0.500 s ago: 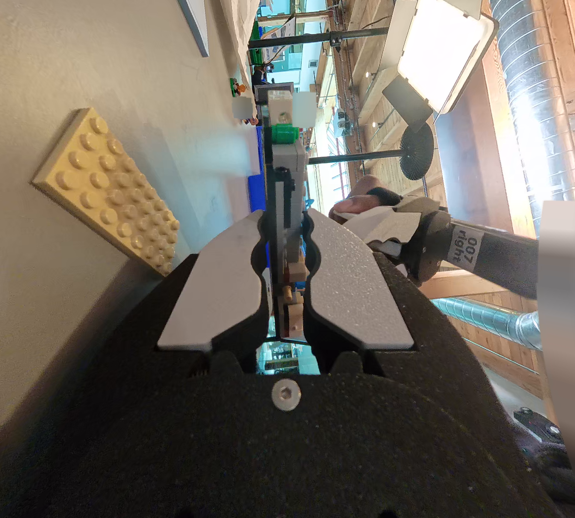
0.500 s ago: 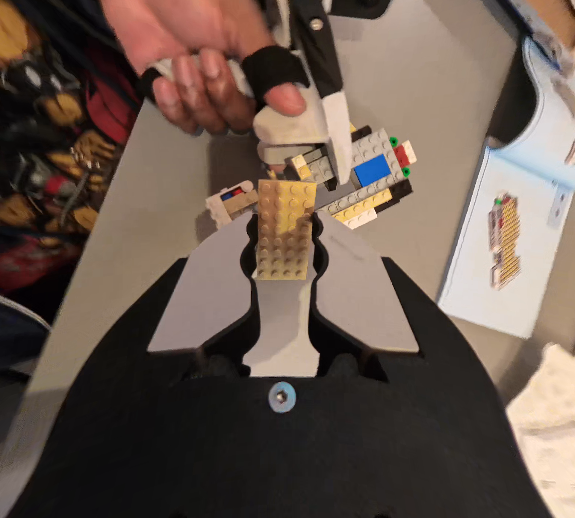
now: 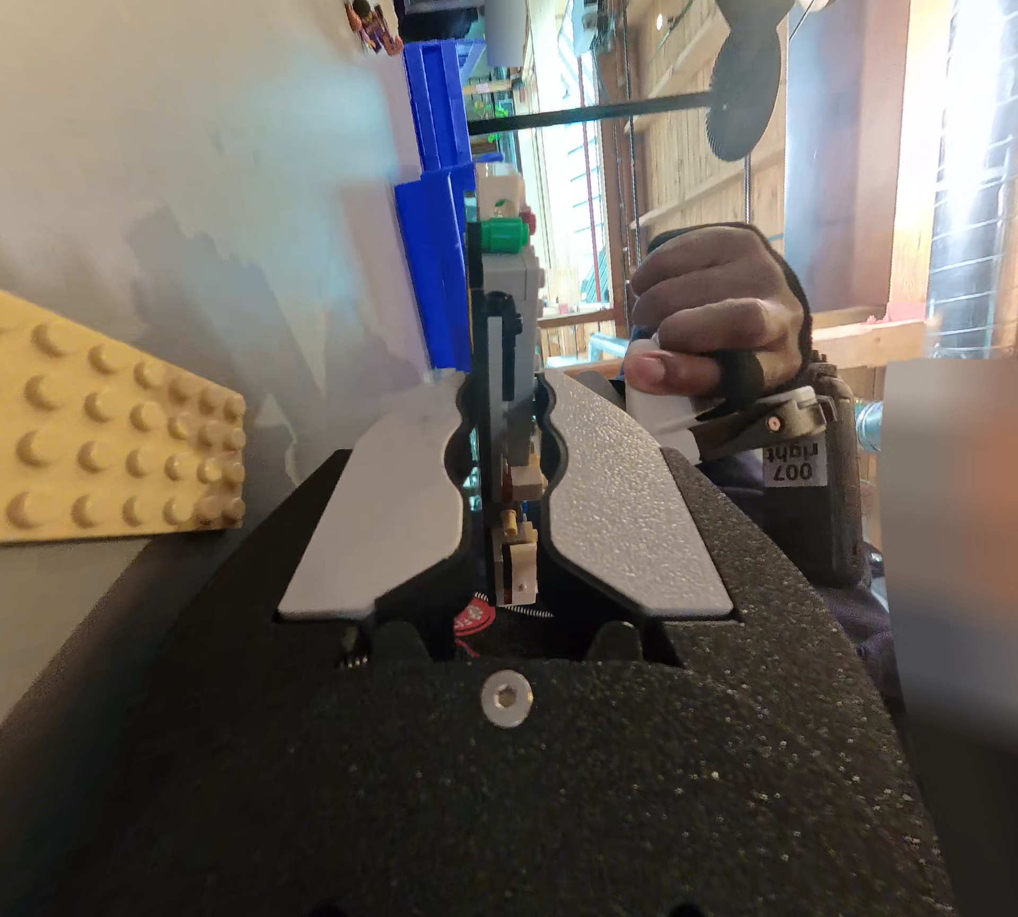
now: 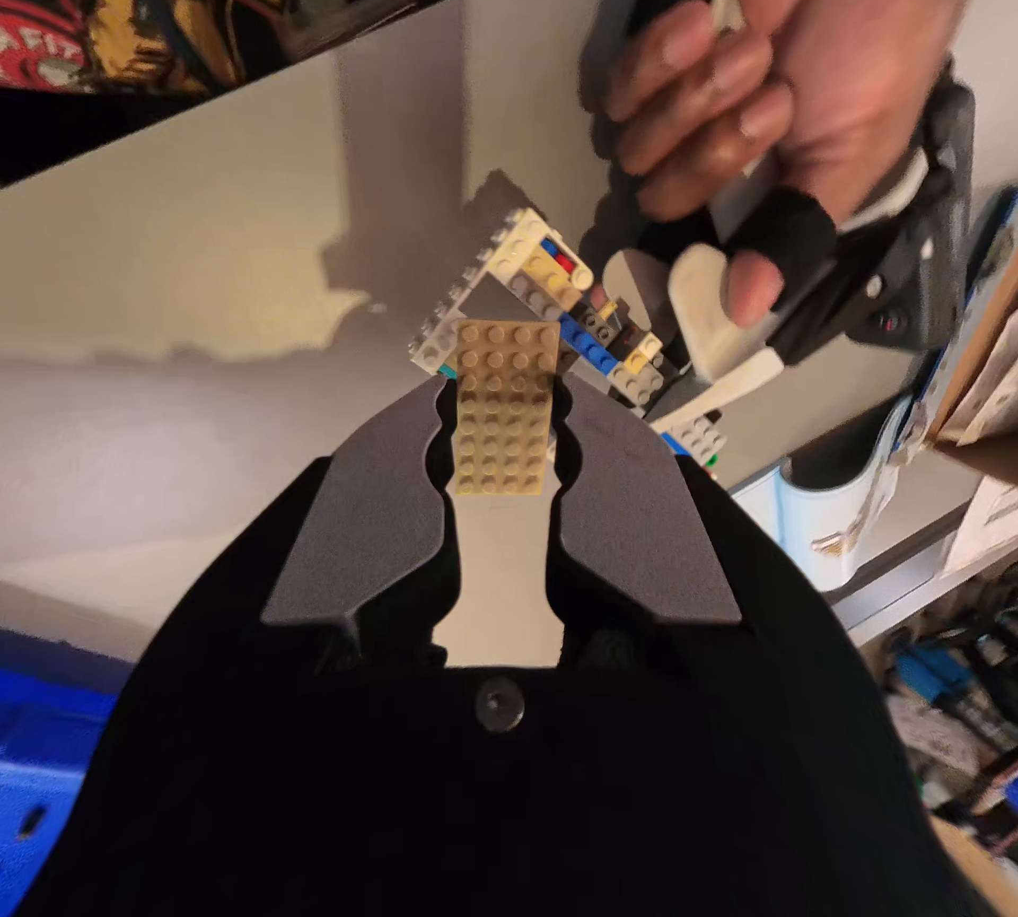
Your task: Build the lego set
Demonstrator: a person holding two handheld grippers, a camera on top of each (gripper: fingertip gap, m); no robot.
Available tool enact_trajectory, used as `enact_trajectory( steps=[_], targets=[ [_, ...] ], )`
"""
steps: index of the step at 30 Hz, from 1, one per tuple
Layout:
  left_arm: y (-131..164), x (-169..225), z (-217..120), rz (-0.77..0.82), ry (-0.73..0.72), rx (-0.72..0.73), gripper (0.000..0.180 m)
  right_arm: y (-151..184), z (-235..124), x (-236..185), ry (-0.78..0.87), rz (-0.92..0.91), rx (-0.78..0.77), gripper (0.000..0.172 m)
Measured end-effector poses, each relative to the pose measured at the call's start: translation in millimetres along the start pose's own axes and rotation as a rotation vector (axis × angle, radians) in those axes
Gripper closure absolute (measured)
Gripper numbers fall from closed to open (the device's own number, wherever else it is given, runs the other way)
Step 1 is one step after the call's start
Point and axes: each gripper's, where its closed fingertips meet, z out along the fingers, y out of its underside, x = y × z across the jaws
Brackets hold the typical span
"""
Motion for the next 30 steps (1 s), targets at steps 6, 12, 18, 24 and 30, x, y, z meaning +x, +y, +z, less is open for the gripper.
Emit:
enact_trajectory(
  steps=[6, 12, 18, 24, 30],
  targets=[
    [5, -4, 6, -0.024, 0.001, -0.047, 0.16, -9, 3, 0, -0.014, -0.33, -0.082, 0.138],
    [7, -7, 7, -0.04, 0.01, -0.05, 0.161, -11, 13, -8, -0.074, -0.503, -0.109, 0.138],
    [8, -7, 6, -0.039, 0.011, -0.056, 0.16, -8, 16, -5, -0.087, -0.524, -0.116, 0.138],
    [4, -8, 4, -0.051, 0.01, -0.031, 0.161, -5, 16, 7, -0.03, -0.533, -0.142, 0.138],
    [3, -9, 5, -0.047, 0.0, -0.011, 0.161, 2, 13, 17, 0.008, -0.488, -0.18, 0.136]
  ],
)
